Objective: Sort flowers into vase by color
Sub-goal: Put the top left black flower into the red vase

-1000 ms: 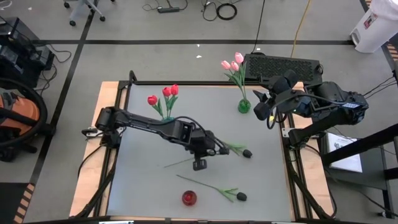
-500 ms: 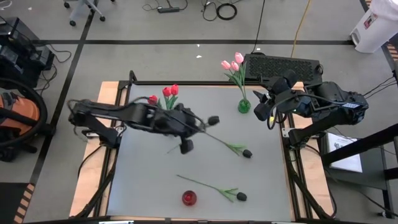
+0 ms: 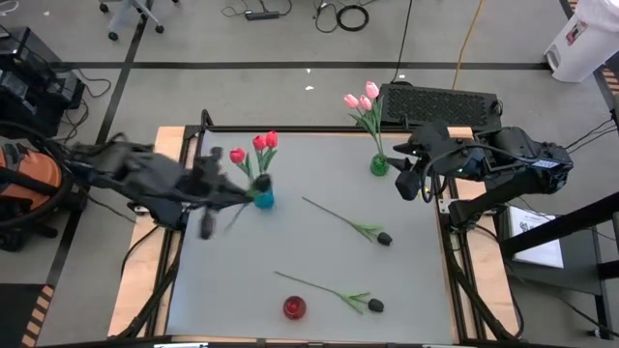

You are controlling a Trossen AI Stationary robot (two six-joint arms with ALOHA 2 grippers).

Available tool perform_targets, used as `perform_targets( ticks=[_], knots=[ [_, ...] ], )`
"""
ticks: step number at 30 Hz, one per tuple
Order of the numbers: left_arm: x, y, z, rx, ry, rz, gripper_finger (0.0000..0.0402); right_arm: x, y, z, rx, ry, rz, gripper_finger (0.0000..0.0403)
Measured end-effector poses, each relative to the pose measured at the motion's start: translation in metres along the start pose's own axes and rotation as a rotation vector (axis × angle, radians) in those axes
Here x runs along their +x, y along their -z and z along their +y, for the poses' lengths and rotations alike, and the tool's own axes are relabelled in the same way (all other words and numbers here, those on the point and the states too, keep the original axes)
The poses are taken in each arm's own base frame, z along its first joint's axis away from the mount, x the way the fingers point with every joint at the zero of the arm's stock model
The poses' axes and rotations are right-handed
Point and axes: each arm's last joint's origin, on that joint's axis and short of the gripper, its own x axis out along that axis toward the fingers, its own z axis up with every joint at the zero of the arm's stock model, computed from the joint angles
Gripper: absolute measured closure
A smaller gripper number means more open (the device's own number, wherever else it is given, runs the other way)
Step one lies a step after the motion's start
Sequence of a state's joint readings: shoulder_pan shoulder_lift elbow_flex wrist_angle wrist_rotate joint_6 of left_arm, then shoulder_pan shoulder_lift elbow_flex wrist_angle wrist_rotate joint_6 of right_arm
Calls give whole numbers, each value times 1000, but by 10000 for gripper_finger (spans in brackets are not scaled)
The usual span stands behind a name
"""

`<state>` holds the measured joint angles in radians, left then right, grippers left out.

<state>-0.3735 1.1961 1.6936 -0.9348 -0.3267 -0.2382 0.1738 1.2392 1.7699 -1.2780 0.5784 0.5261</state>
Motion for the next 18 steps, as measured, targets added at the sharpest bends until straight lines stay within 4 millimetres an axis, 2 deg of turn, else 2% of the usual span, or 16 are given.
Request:
perform_targets(
  ticks=[4,10,18],
  knots=[
    [-35,9,-2,38,71,-2,399,0,-3,2,103,-29,-24,245],
    [-79,20,6,74,148,-35,399,0,-6,4,133,-45,-49,245],
    [-117,26,26,30,198,-125,399,0,-7,4,137,-49,-54,245]
  ],
)
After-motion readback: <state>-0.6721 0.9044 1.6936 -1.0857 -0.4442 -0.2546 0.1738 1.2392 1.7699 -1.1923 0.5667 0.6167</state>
